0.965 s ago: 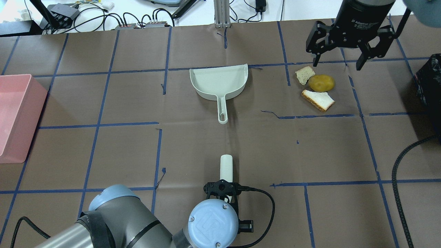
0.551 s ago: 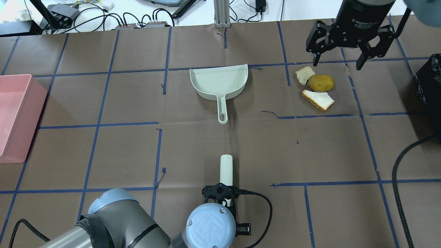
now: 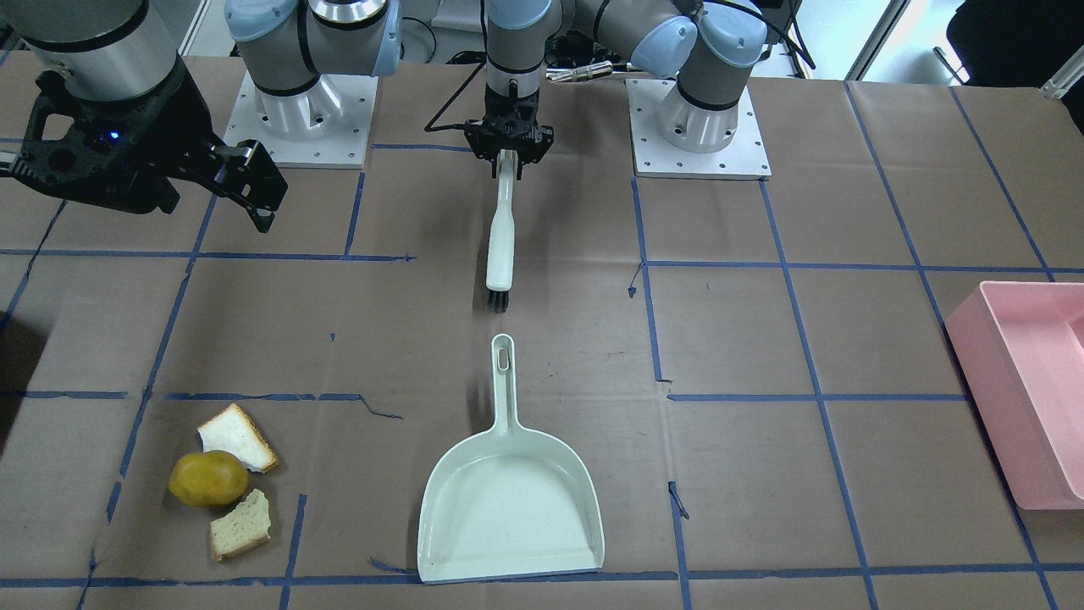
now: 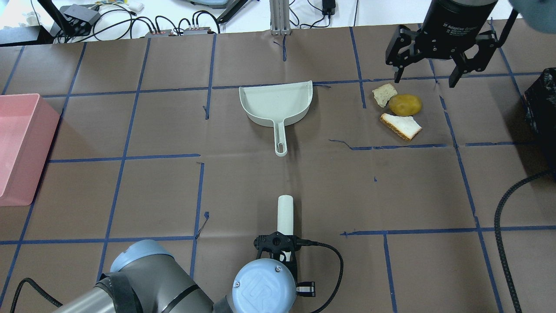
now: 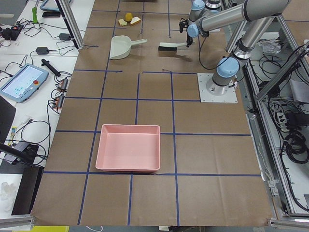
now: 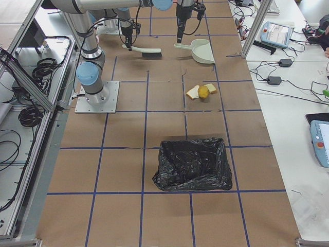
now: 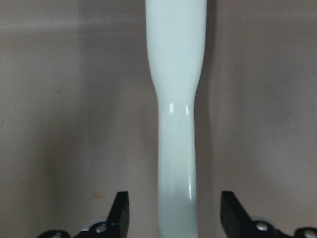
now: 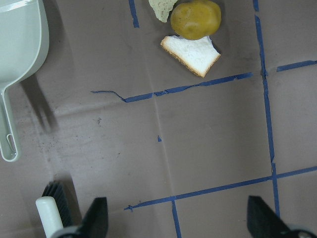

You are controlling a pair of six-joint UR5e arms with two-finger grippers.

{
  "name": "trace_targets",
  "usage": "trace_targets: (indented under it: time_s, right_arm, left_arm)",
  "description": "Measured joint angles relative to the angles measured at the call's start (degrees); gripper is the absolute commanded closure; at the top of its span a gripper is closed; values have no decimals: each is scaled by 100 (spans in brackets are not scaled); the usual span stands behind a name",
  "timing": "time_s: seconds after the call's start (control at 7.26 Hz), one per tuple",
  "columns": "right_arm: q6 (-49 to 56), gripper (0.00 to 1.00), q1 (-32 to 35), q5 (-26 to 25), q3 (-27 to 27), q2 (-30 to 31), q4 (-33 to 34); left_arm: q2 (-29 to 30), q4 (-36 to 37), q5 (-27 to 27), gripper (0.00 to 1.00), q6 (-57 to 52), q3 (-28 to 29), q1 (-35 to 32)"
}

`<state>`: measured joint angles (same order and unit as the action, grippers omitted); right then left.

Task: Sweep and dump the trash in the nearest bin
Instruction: 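Lift the brush with the left gripper and carry it farther from the robot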

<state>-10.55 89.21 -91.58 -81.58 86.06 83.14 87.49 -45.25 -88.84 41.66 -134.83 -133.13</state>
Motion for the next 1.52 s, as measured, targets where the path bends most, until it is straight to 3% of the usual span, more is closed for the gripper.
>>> trace_targets:
  time_s: [0.55, 0.96, 1.24, 1.52]
  right_arm:
    - [0, 0, -1, 0, 2, -1, 0]
    - [0, 0, -2, 0, 2, -1, 1]
    - [0, 0, 0, 0, 2, -1, 3]
    - [0, 0, 0, 52, 2, -10, 15]
  left_arm:
    - [-247, -191, -23, 90, 40, 113, -20]
    - [-759, -1412, -69, 90, 2, 537, 226]
    - [-979, -1934, -87, 90, -345, 783, 805]
    - [-1168, -2643, -73, 90, -1282, 1144, 1808]
